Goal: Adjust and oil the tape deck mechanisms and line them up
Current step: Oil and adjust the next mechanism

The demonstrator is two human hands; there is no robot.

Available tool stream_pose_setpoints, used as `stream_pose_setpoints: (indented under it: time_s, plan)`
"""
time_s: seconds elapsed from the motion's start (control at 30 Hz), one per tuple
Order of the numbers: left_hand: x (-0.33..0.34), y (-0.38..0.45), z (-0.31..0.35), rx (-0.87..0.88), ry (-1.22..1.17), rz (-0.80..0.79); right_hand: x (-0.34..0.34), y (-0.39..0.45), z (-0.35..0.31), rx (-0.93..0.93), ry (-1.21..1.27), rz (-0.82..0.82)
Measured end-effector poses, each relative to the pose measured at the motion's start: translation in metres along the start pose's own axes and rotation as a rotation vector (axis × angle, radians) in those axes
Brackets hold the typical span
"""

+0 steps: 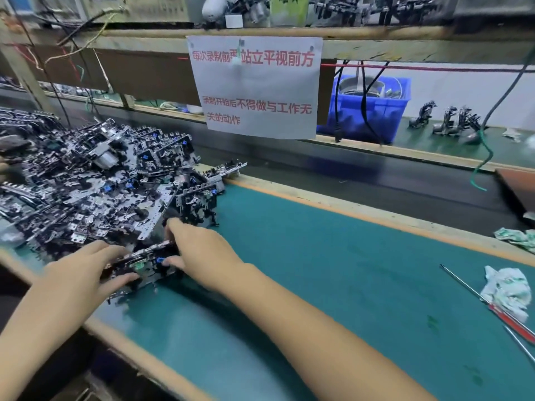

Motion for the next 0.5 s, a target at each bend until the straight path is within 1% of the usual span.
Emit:
stream_pose_setpoints:
  time_s: [0.17,0.3,0.5]
  plan:
    - [-0.019,0.001,0.061,0.13,-0.025,0.066,-0.016,-0.03,0.022,0.039,0.037,0.005]
    - [-0.022,0.004,0.108,0.232,-0.018,0.065,-0.038,-0.063,0.044,0.093,0.056,0.06]
    - [-0.021,0.006,0.178,0.382,-0.095,0.063,-0.072,-0.126,0.077,0.172,0.081,0.118]
Point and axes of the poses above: each hand's wrist, its own y-axis towards the middle knuckle, its own x-axis out of the palm, z = x × y, the point moved 8 cm from there along y, towards the middle knuckle, and after that the axes turned 1 degree about -x, right-handed, at the moved point
